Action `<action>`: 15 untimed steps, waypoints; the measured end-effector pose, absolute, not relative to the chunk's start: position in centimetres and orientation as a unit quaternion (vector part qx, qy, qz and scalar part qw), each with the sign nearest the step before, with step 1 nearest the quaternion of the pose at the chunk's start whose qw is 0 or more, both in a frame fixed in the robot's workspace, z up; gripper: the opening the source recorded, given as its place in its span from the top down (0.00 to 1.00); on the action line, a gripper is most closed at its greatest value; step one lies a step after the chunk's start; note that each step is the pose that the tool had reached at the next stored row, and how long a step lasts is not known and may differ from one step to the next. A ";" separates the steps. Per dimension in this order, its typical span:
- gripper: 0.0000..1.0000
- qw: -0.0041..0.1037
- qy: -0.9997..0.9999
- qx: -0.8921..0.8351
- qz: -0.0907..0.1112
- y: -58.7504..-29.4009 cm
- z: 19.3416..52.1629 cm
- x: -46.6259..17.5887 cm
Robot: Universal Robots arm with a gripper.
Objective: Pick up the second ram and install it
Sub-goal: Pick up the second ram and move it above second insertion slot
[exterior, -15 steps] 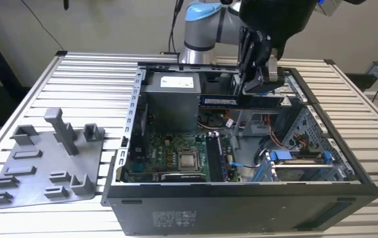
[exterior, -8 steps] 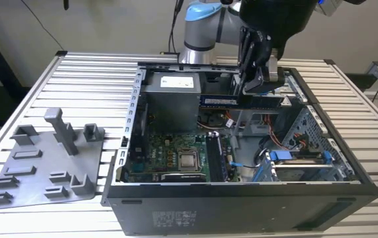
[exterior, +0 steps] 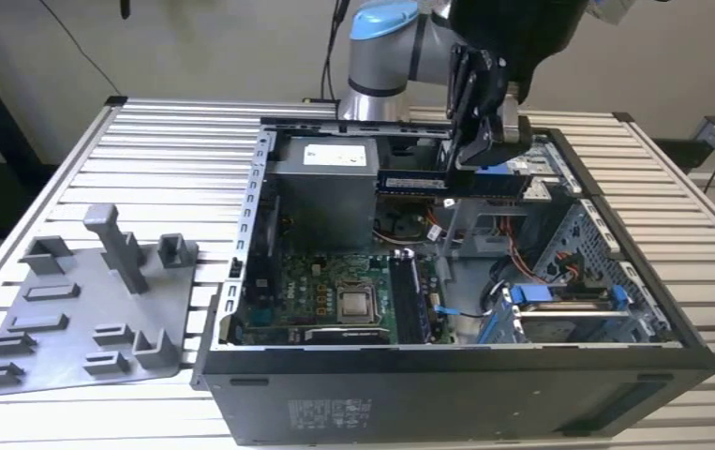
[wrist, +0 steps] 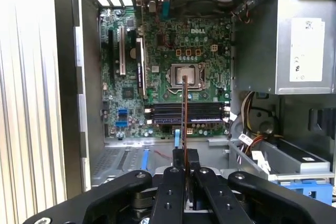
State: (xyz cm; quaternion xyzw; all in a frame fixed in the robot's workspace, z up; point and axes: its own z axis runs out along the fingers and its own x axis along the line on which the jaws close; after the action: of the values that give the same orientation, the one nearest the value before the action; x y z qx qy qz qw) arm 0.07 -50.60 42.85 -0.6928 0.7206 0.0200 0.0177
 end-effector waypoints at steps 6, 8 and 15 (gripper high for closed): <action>0.86 0.018 0.721 -0.693 0.020 -48.6 42.9 0.1; 0.86 0.018 0.721 -0.693 0.021 -48.0 42.8 0.1; 0.86 0.020 0.721 -0.693 0.022 -45.8 42.8 0.1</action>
State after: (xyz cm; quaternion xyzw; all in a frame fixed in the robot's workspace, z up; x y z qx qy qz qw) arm 0.07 -45.81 42.85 -0.6928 0.7206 0.0223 0.0200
